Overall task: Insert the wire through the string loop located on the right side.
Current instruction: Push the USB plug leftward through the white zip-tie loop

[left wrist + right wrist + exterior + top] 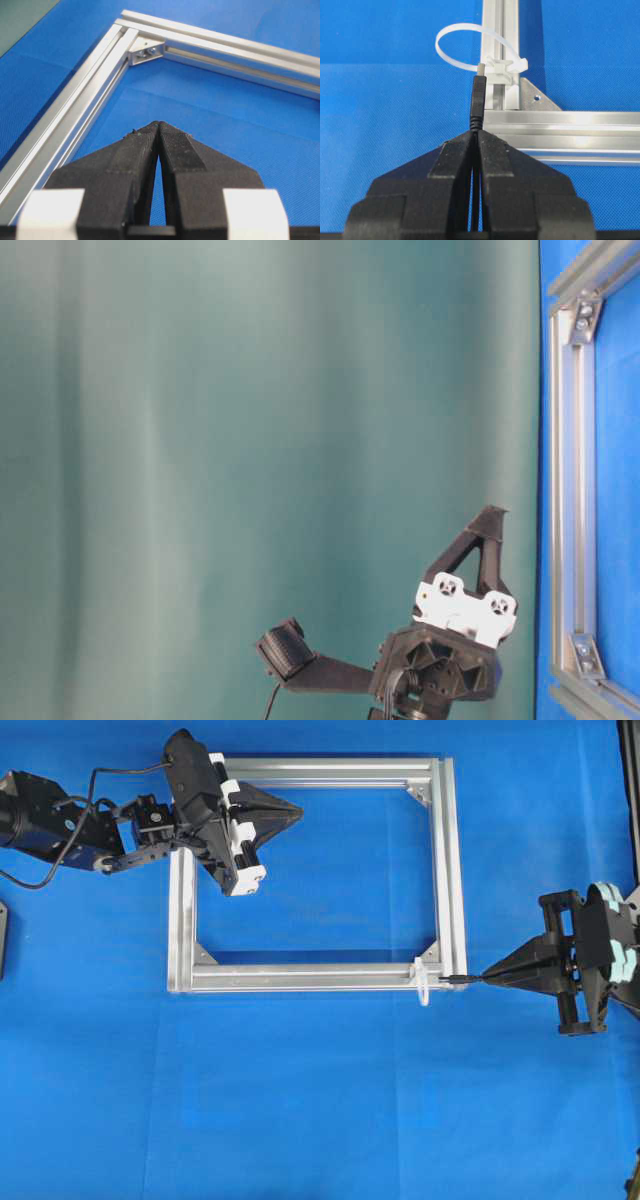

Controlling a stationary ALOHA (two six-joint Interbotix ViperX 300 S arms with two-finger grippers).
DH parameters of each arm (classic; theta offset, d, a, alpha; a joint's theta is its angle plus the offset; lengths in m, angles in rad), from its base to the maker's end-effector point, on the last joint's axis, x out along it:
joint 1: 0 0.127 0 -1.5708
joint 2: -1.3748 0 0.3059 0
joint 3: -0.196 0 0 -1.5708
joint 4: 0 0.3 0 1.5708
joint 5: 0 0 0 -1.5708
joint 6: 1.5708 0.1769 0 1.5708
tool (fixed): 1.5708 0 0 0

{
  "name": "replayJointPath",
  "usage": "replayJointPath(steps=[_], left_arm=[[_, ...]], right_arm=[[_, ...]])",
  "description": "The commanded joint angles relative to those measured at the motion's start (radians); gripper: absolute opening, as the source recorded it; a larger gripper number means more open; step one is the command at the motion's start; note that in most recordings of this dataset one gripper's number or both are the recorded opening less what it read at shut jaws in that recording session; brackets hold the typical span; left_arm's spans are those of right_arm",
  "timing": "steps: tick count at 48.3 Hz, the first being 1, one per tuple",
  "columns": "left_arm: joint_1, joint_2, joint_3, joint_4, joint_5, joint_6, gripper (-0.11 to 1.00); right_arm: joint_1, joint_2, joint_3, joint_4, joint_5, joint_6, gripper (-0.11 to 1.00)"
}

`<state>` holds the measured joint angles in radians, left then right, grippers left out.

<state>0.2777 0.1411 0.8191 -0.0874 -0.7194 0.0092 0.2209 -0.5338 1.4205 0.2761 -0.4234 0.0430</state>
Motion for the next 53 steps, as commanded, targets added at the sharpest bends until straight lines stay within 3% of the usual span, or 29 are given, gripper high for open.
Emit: replayJointPath(steps=[1,24,53], left_arm=[[-0.002,-0.031,-0.017,0.003,-0.005,0.0,0.0],[-0.002,-0.031,-0.015,0.003,-0.005,0.0,0.0],[-0.002,-0.031,-0.014,0.003,-0.003,0.0,0.0]], right_arm=[[-0.002,0.0,-0.011,0.002,-0.011,-0.002,-0.04],[-0.002,0.101,-0.038,0.002,-0.092,0.002,-0.04],[-0.002,0.325,-0.173,0.002,-0.202,0.002,-0.04]])
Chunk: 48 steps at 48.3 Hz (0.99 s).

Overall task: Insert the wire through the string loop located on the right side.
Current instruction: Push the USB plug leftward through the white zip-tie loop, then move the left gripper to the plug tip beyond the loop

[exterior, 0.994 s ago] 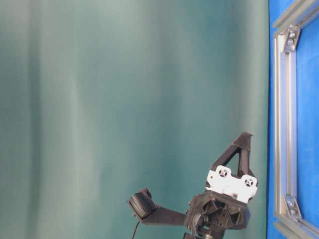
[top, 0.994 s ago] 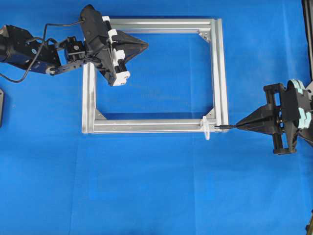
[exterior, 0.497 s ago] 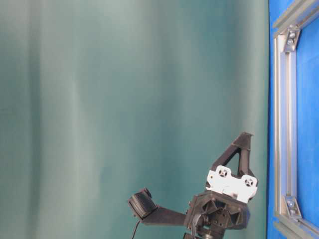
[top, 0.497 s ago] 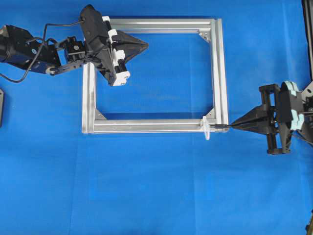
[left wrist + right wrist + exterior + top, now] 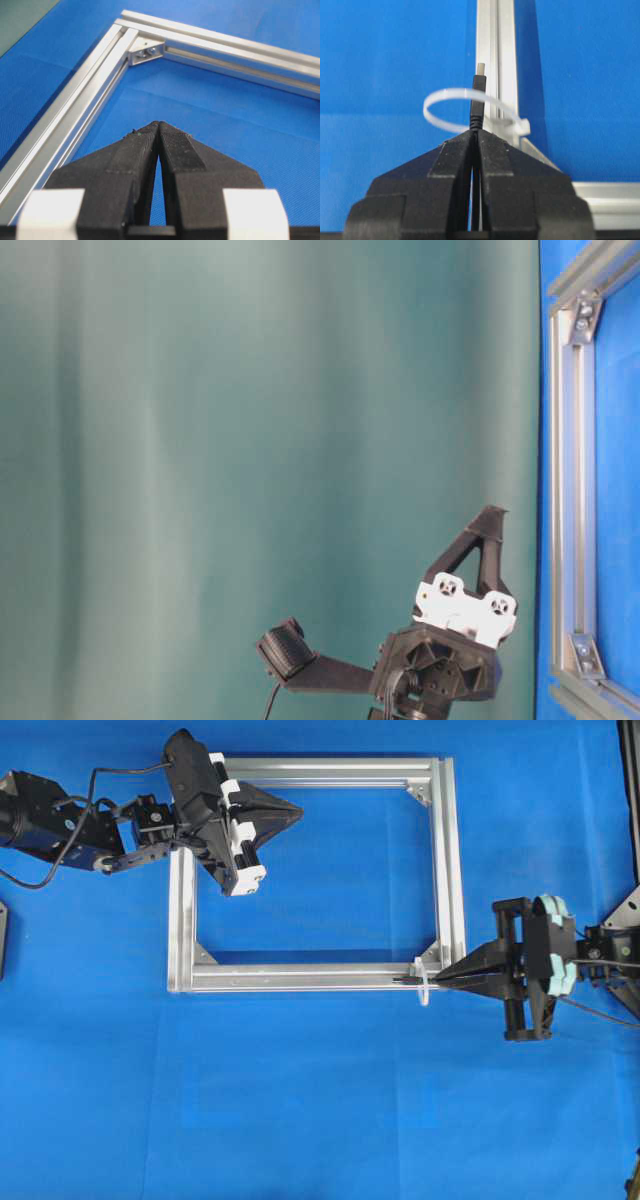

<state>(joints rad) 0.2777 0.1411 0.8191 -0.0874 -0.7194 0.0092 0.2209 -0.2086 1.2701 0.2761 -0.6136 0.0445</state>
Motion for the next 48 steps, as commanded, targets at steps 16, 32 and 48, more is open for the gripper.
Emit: replayJointPath(steps=[16,32,48], left_arm=[[-0.009,-0.031,-0.015,0.003,-0.005,-0.002,0.0],[-0.106,-0.031,-0.002,0.003,0.0,-0.015,0.0],[-0.341,-0.031,0.008,0.003,0.051,-0.026,0.0]], right_arm=[[-0.002,0.006,-0.028,0.003,-0.015,0.0,-0.04],[-0.002,0.005,-0.026,0.002,-0.015,0.0,-0.04],[-0.002,0.005,-0.026,0.002,-0.012,0.0,-0.04]])
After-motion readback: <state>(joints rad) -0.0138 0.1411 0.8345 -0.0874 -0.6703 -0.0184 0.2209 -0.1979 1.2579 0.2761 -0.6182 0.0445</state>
